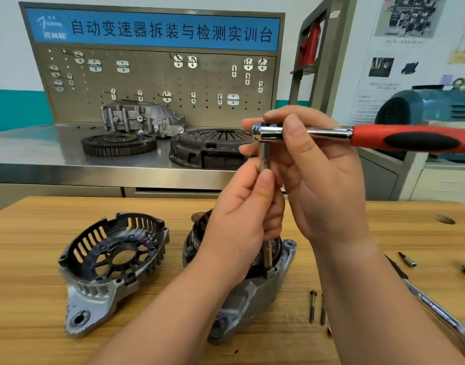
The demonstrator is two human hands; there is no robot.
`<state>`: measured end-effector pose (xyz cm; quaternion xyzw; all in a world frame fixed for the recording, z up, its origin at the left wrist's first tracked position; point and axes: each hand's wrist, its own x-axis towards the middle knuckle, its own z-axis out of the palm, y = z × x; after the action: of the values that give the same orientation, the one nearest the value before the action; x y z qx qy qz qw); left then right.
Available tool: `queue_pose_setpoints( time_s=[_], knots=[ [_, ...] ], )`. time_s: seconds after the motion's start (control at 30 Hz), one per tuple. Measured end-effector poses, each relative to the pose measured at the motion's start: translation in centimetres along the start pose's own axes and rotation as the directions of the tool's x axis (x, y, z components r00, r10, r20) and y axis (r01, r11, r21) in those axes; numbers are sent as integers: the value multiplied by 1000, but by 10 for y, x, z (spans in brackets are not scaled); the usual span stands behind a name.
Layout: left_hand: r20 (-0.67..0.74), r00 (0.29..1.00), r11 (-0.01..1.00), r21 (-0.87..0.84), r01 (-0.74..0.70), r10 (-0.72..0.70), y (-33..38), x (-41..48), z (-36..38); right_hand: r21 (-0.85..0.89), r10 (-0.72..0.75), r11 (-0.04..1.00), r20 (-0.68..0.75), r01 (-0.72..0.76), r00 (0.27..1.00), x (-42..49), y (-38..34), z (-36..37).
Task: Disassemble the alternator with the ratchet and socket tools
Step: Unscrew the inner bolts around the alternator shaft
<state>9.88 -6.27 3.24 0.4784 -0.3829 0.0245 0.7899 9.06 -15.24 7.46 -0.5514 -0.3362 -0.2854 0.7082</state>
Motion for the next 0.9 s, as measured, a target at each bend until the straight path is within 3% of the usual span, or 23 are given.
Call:
queue_pose_setpoints(
  time_s=[0.2, 0.3, 0.4, 0.5, 0.57, 0.63, 0.7, 0.8, 0.9],
  knots=[
    [-10, 997, 997, 25, 71, -71, -4, -6, 0, -161, -212, 966, -33, 204, 977, -5, 2, 1],
    [-50, 997, 995, 82, 65, -61, -10, -9, 1, -363, -356, 869, 14, 336, 934, -1, -1, 1],
    [-101, 993, 983, 170, 73, -56, -14, -10, 1, -496, -368, 799, 44, 340, 929, -3, -2, 0],
    [-84, 996, 962, 268, 56, -34, -9, -13, -3, -487, -384, 804, 13, 342, 923, -8, -1, 3],
    [-52, 998, 835, 550, -11, 47, -4, -18, -11, -395, -377, 847, 21, 354, 926, -9, 0, 5],
    [21, 990, 523, 848, -91, 137, 0, -27, -23, -289, -327, 906, -9, 311, 945, -10, -1, 9],
    [83, 985, 204, 972, -113, 150, 2, -37, -33, -195, -255, 950, -42, 242, 966, -11, -3, 12],
    [55, 996, 8, 998, -56, 70, -2, -47, -37, -11, -101, 995, -124, 101, 987, -11, -4, 14],
    [138, 987, -93, 987, -130, 84, -11, -50, -35, 160, 41, 987, -170, -14, 985, -9, -5, 12]
  ],
)
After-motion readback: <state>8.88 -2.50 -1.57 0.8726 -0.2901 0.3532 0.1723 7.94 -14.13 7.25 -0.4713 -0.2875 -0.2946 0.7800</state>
